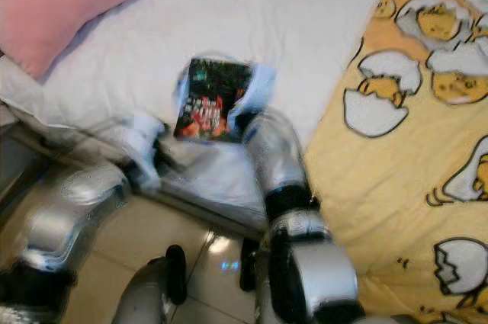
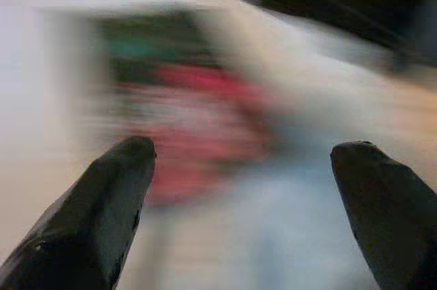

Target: Clean up the room

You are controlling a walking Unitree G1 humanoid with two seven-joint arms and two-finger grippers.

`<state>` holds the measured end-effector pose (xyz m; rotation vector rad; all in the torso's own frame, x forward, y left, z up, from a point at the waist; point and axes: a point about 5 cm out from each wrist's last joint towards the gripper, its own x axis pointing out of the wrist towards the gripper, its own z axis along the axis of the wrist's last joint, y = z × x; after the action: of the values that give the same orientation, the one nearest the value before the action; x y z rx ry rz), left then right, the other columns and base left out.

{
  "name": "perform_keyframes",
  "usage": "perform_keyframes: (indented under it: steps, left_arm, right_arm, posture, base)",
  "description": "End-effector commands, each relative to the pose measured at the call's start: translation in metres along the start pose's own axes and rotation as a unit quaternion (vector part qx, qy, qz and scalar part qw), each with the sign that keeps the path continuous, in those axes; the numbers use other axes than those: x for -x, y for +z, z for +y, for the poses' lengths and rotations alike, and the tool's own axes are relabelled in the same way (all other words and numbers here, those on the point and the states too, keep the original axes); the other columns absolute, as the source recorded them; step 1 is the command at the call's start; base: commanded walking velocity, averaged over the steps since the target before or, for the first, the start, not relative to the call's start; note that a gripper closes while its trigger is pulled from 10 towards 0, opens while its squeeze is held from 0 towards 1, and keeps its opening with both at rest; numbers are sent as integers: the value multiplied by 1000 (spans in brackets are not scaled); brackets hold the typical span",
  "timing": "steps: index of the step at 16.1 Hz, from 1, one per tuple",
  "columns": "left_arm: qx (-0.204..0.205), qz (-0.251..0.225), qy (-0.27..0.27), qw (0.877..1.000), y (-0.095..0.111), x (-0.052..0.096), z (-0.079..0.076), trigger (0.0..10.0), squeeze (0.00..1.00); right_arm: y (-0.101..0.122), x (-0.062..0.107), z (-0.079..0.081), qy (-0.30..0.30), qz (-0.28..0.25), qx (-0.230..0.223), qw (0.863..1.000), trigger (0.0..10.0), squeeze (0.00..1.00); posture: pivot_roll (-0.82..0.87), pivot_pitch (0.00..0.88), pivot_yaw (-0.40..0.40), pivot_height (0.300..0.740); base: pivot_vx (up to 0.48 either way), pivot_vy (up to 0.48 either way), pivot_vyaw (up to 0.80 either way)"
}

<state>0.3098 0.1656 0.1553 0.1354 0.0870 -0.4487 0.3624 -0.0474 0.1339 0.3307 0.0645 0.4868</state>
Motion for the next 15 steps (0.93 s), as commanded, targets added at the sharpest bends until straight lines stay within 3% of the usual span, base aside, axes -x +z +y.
perform_keyframes:
  steps: [1,2,4,5,6,8,10,13,15]
  left_arm:
    - [-13,-9,33,999,-1,5,8,10000,0]
    - [-10,-11,28,999,-1,3,3,10000,0]
    - [-10,-12,25,1000,-1,2,0,10000,0]
    - [-16,-17,29,999,0,1,1,10000,0]
    - [-19,-24,37,999,0,0,4,10000,0]
    - [-30,-25,52,998,-3,-1,9,10000,0]
    - [-35,-19,70,997,-9,-2,11,10000,0]
    - [27,-11,113,993,-23,-4,17,10000,0]
    - [37,-10,120,992,-26,-6,18,10000,0]
  right_arm:
    - [-19,6,-1,-12,28,28,999,10000,1000]
    - [-44,16,-10,-34,80,62,994,10000,1000]
    - [-55,24,-22,-64,103,87,989,10000,1000]
    - [-50,28,-34,-101,90,128,983,10000,824]
    - [-38,29,-42,-127,52,157,978,10000,0]
    - [-15,29,-43,-136,-20,221,966,10000,0]
    - [-5,33,-46,-156,-55,257,952,10000,0]
    - [-31,50,-65,-181,13,263,948,10000,0]
    - [-49,61,-74,-189,62,278,940,10000,0]
  posture:
    - [-105,222,-3,740]
    - [-104,224,-5,740]
    - [-100,227,-3,740]
    - [-94,229,-4,740]
    - [-93,230,-4,740]
    - [-101,230,-3,740]
    - [-109,230,-5,740]
    - [-130,231,-8,740]
    - [-138,231,-6,740]
  base:
    - [0,0,0]
    - [0,0,0]
    - [0,0,0]
    - [0,0,0]
    - [0,0,0]
    - [0,0,0]
    - [0,0,0]
    - [0,0,0]
    - [0,0,0]
